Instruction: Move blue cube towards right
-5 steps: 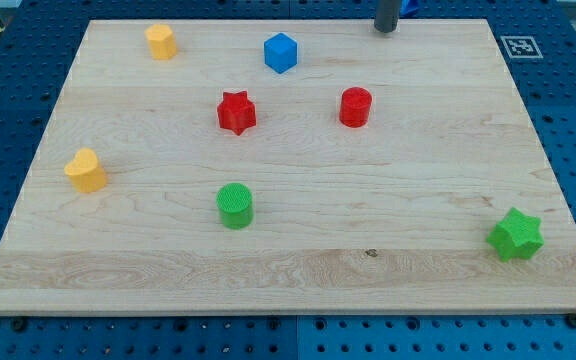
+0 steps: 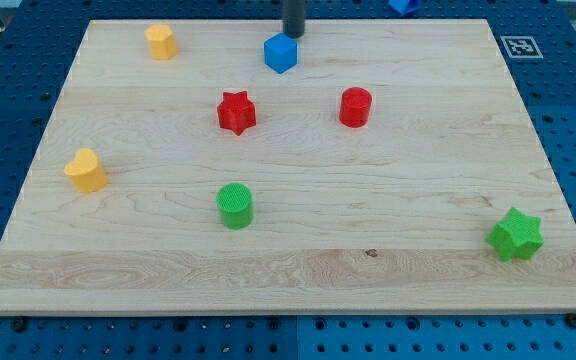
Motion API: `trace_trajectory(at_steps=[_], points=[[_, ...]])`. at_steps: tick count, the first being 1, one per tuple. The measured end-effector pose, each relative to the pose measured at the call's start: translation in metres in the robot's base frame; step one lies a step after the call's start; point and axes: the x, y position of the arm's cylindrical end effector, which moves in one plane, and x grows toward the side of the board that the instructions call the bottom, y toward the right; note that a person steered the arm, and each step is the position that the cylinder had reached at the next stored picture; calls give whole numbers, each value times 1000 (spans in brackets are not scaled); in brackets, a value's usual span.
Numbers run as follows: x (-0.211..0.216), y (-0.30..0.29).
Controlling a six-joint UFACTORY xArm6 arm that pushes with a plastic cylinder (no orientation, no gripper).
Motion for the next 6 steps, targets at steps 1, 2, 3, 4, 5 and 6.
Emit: trace_trajectory(at_steps=[1,2,3,4,5,6], points=[[8,-40],[37,-43],[55,-43],[54,-24],[40,-4],[42,15]])
